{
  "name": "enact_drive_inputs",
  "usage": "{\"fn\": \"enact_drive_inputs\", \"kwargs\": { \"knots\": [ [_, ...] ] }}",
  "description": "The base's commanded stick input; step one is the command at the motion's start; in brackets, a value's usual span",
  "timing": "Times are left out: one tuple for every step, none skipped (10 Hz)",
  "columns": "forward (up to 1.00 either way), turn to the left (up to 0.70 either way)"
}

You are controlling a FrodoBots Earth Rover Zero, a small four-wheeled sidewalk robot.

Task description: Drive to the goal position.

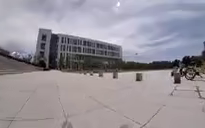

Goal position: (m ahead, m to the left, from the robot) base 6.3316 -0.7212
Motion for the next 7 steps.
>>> {"fn": "enact_drive_inputs", "kwargs": {
  "knots": [
    [0.7, 0.0],
    [0.7, 0.0],
    [0.7, 0.0],
    [0.7, 0.0],
    [0.7, 0.0],
    [0.7, 0.0],
    [0.7, 0.0]
  ]
}}
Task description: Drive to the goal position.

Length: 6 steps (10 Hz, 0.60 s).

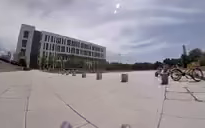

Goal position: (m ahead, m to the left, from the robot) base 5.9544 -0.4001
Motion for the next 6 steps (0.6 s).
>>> {"fn": "enact_drive_inputs", "kwargs": {
  "knots": [
    [0.7, 0.0],
    [0.7, 0.0],
    [0.7, 0.0],
    [0.7, 0.0],
    [0.7, 0.0],
    [0.7, 0.0]
  ]
}}
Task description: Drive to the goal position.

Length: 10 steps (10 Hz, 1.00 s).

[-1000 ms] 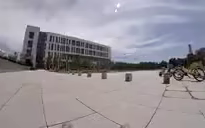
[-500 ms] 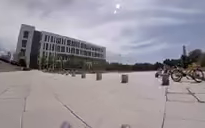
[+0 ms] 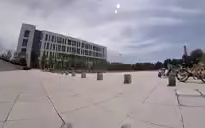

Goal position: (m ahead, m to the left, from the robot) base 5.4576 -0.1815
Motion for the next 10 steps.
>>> {"fn": "enact_drive_inputs", "kwargs": {
  "knots": [
    [0.7, 0.0],
    [0.7, 0.0],
    [0.7, 0.0],
    [0.7, 0.0],
    [0.7, 0.0],
    [0.7, 0.0],
    [0.7, 0.0],
    [0.7, 0.0],
    [0.7, 0.0],
    [0.7, 0.0]
  ]
}}
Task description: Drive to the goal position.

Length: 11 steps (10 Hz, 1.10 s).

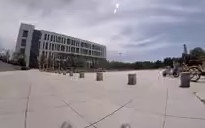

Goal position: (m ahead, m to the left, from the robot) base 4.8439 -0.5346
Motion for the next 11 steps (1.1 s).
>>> {"fn": "enact_drive_inputs", "kwargs": {
  "knots": [
    [0.7, 0.0],
    [0.7, 0.0],
    [0.7, 0.0],
    [0.7, 0.0],
    [0.7, 0.0],
    [0.7, 0.0],
    [0.7, 0.0],
    [0.7, 0.0],
    [0.7, 0.0],
    [0.7, 0.0],
    [0.7, 0.0]
  ]
}}
